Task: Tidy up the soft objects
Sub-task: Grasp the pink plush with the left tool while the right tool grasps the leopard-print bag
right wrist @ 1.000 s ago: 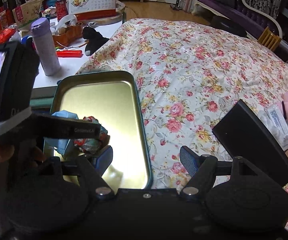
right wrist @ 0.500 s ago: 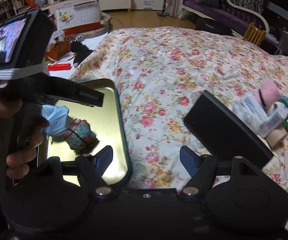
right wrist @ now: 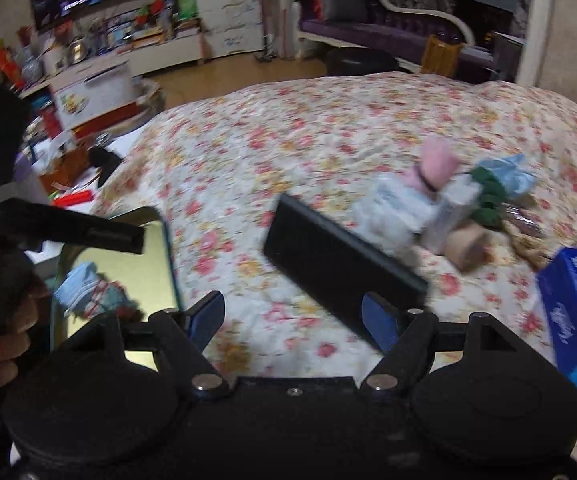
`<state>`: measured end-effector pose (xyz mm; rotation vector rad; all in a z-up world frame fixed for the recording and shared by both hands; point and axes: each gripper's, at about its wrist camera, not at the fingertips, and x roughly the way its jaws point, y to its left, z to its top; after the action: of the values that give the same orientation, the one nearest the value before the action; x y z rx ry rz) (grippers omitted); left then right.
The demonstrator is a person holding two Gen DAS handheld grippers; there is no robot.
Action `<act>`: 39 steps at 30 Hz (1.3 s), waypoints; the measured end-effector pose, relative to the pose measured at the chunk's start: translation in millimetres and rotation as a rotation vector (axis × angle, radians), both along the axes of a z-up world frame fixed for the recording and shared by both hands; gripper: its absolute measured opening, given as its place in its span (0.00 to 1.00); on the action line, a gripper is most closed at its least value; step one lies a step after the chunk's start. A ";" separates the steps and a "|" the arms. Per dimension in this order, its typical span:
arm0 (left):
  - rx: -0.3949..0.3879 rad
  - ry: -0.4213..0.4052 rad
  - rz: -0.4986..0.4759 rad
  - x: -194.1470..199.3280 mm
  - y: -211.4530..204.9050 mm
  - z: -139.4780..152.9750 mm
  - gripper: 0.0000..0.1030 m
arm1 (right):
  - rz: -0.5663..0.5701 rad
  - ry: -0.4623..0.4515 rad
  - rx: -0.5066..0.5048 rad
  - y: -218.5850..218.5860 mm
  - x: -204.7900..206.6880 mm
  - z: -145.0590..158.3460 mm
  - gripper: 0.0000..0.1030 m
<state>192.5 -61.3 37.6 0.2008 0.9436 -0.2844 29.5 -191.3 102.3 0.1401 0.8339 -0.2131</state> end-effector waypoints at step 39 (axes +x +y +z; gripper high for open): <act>0.065 -0.066 -0.307 3.9 -164.7 43.7 0.85 | -0.572 0.164 0.052 -257.9 85.8 -49.0 0.74</act>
<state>196.4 -226.1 81.2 0.4143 0.8564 -0.5265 115.3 -449.2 53.4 0.4150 0.9487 -0.7484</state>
